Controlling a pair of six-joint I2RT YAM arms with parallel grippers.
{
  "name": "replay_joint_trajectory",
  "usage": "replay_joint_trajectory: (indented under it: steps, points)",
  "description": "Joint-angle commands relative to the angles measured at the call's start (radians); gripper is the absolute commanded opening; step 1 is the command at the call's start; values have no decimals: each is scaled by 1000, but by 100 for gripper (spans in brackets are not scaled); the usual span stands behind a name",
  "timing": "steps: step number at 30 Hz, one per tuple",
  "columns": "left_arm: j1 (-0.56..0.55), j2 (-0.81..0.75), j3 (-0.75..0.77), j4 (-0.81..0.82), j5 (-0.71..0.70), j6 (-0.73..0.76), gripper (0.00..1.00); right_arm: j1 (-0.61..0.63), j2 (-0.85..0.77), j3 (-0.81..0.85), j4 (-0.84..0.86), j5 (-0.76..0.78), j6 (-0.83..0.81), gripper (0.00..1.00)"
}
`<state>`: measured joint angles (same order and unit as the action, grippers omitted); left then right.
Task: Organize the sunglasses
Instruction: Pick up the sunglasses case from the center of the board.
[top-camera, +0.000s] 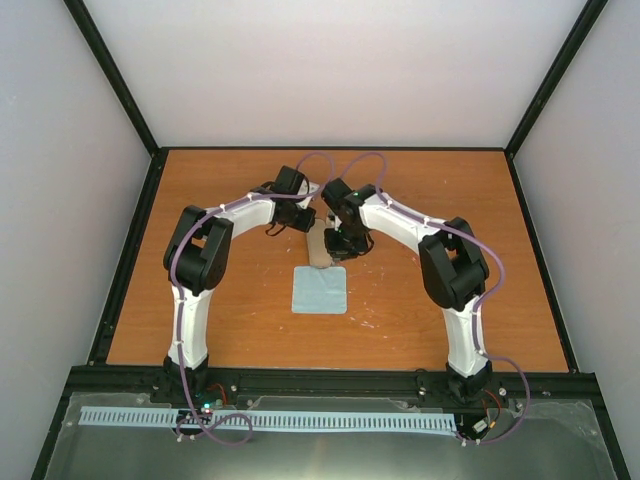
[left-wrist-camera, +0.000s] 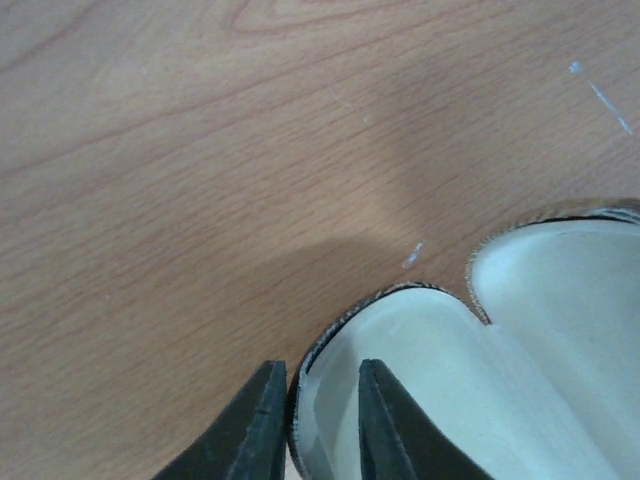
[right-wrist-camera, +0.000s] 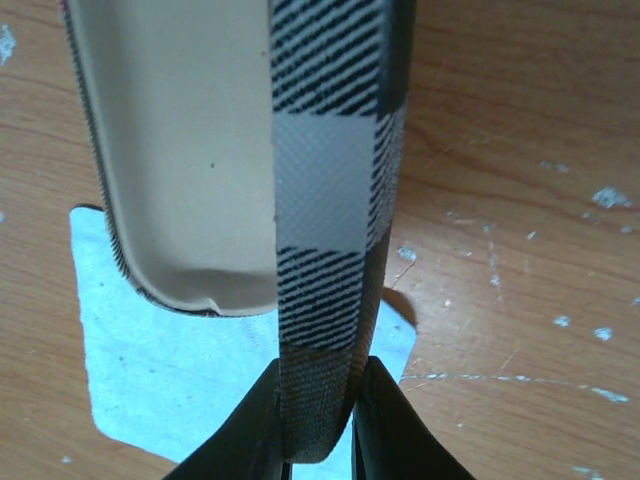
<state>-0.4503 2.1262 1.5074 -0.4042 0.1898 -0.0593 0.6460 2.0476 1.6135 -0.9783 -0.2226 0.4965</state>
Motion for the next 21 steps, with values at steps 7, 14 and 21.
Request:
replay_joint_trajectory:
  steps: [7, 14, 21]
  points:
    - [-6, -49, -4, -22, 6, -17, 70, 6, 51, 136, -65, 156, -115, 3]
    - [64, -138, 48, -27, 50, -29, 80, 2, 42, 179, -94, 278, -245, 3]
    - [281, -205, 105, -36, 242, -46, 80, -5, -43, 139, -11, 441, -428, 3]
